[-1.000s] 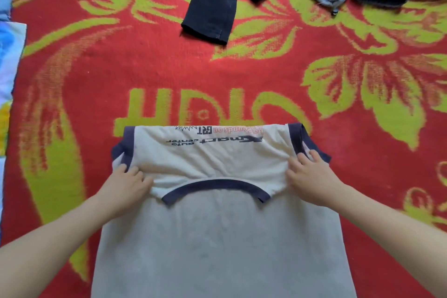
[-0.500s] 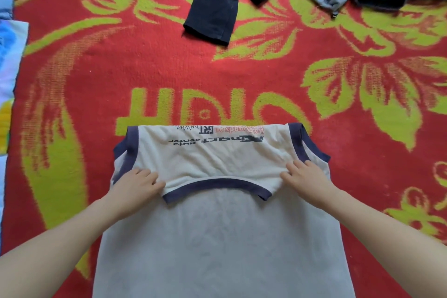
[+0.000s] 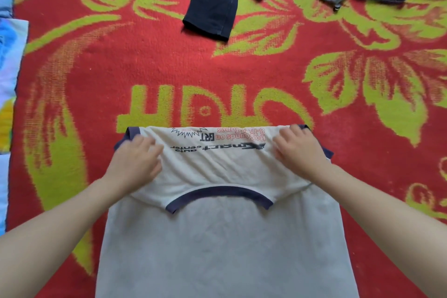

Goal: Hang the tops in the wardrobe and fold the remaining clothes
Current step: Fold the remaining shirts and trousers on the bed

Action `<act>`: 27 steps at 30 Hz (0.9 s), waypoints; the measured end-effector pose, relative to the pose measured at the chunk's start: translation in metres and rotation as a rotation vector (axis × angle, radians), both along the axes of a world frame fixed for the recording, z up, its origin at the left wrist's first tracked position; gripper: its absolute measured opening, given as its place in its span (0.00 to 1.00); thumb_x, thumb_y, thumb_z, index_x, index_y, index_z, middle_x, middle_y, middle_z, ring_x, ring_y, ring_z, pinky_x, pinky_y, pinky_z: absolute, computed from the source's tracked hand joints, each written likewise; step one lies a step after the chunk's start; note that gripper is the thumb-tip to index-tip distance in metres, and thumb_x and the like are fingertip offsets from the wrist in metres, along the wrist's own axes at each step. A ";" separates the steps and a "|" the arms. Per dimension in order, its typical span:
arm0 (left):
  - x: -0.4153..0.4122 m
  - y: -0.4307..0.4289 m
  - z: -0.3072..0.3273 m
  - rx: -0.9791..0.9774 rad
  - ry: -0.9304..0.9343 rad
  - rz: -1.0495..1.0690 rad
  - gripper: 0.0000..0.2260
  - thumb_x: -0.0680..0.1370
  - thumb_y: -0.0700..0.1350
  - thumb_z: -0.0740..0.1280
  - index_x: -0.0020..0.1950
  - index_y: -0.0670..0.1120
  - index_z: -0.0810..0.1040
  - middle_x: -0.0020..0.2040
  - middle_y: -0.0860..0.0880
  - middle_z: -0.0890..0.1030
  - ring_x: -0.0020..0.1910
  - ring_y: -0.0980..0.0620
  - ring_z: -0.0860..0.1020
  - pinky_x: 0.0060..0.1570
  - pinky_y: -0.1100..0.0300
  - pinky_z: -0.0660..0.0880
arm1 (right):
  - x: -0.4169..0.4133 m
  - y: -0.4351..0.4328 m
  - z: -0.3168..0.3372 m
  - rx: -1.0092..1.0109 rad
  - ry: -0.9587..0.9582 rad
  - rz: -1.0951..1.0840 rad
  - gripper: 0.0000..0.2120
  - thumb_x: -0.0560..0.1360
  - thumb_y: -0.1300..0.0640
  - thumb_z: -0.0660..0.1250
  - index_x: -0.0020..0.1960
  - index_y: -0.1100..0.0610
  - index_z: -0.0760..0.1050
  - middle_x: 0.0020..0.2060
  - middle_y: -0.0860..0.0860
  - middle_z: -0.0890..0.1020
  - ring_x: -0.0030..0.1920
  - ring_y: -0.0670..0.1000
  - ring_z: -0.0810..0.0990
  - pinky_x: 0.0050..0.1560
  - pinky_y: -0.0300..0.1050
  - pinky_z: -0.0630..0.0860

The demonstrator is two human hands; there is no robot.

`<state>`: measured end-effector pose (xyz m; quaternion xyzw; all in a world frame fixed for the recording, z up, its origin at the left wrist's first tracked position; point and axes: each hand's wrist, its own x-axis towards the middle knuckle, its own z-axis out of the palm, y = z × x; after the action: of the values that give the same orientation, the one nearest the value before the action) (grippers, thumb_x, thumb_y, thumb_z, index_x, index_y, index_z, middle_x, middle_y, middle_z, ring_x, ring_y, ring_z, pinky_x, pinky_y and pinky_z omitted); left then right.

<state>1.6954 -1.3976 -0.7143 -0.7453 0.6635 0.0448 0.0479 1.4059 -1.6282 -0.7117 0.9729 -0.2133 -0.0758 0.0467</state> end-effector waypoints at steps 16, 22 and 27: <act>0.084 -0.046 0.061 0.019 0.415 0.652 0.03 0.71 0.35 0.69 0.43 0.42 0.81 0.42 0.40 0.82 0.45 0.43 0.77 0.41 0.55 0.65 | 0.019 -0.076 0.051 0.294 0.017 -0.611 0.04 0.72 0.63 0.62 0.39 0.58 0.70 0.34 0.52 0.72 0.51 0.58 0.71 0.49 0.50 0.60; 0.073 -0.009 0.079 0.039 0.489 0.483 0.07 0.74 0.35 0.69 0.42 0.46 0.76 0.35 0.49 0.78 0.38 0.45 0.75 0.36 0.54 0.67 | -0.018 -0.068 0.063 0.379 -0.029 -0.372 0.07 0.72 0.60 0.69 0.41 0.62 0.73 0.38 0.55 0.77 0.43 0.56 0.67 0.43 0.52 0.67; 0.055 0.047 0.087 0.008 0.506 0.261 0.18 0.71 0.34 0.72 0.40 0.55 0.70 0.35 0.58 0.74 0.33 0.47 0.74 0.32 0.50 0.72 | -0.076 -0.019 0.071 0.373 -0.258 -0.061 0.10 0.67 0.61 0.74 0.40 0.58 0.72 0.32 0.53 0.75 0.35 0.53 0.66 0.32 0.48 0.67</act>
<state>1.7506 -1.3503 -0.6271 -0.7894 0.5526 0.2376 -0.1225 1.3294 -1.6475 -0.6411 0.9594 -0.2292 0.0095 -0.1640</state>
